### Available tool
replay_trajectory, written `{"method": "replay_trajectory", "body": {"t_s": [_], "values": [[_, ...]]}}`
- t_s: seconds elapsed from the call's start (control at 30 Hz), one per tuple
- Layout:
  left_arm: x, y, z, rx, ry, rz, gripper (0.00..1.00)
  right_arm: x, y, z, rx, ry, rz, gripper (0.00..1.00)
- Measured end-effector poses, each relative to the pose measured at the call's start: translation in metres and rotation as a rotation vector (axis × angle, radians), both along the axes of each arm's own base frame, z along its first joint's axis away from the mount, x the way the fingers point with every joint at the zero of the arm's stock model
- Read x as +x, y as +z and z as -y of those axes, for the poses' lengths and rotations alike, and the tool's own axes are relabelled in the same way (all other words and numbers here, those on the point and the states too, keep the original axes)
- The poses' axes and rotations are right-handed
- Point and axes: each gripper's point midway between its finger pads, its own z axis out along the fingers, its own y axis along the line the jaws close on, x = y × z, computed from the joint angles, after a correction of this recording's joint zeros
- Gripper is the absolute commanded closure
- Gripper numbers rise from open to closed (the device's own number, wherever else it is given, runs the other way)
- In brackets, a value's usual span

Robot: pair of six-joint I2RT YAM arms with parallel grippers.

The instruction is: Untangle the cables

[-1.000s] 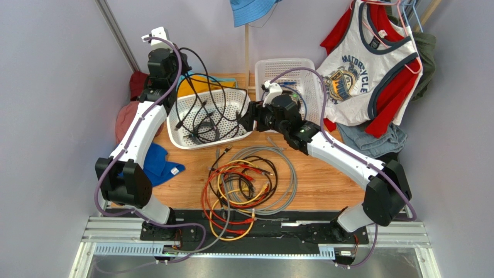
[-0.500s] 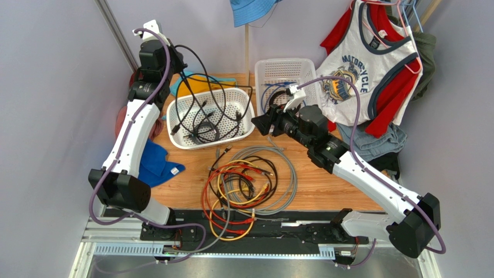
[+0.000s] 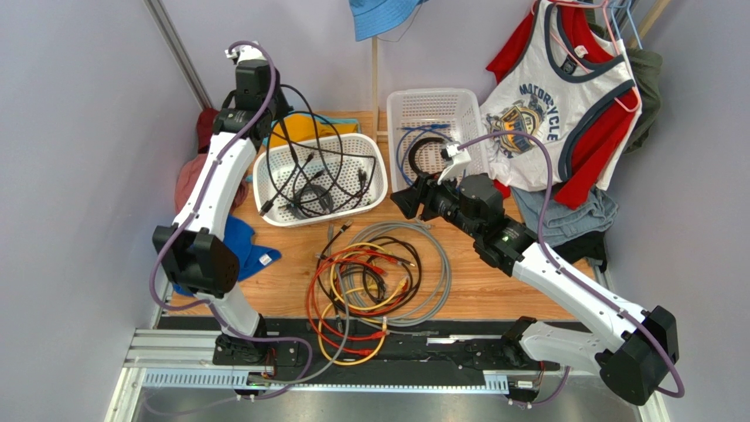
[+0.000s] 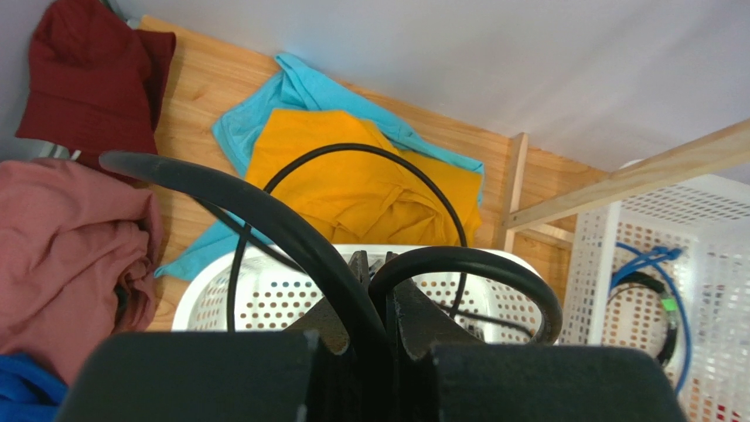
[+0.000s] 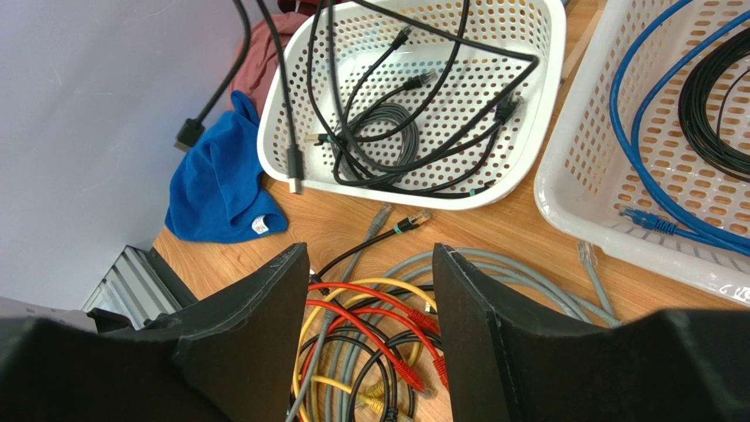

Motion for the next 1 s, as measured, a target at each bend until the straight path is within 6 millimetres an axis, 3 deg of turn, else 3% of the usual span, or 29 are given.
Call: {"method": "replay_trajectory", "body": {"t_s": [0.17, 0.3, 0.57, 0.83, 1.0], "values": [[0.023, -0.047, 0.002, 0.025, 0.004, -0.096, 1.00, 0.001, -0.002, 0.001, -0.004, -0.007, -0.002, 0.44], [0.040, -0.071, 0.002, 0.042, 0.006, -0.128, 1.00, 0.003, -0.008, -0.001, -0.010, -0.007, -0.012, 0.45], [0.075, -0.061, 0.009, 0.033, -0.021, 0.066, 1.00, 0.005, -0.032, -0.011, -0.006, 0.020, -0.056, 0.47], [0.084, -0.090, 0.020, 0.008, -0.072, 0.166, 1.00, 0.003, -0.058, -0.019, -0.008, 0.051, -0.104, 0.49], [0.070, -0.138, 0.021, -0.002, -0.086, 0.135, 0.96, 0.002, -0.058, -0.020, 0.002, 0.058, -0.102, 0.50]]}}
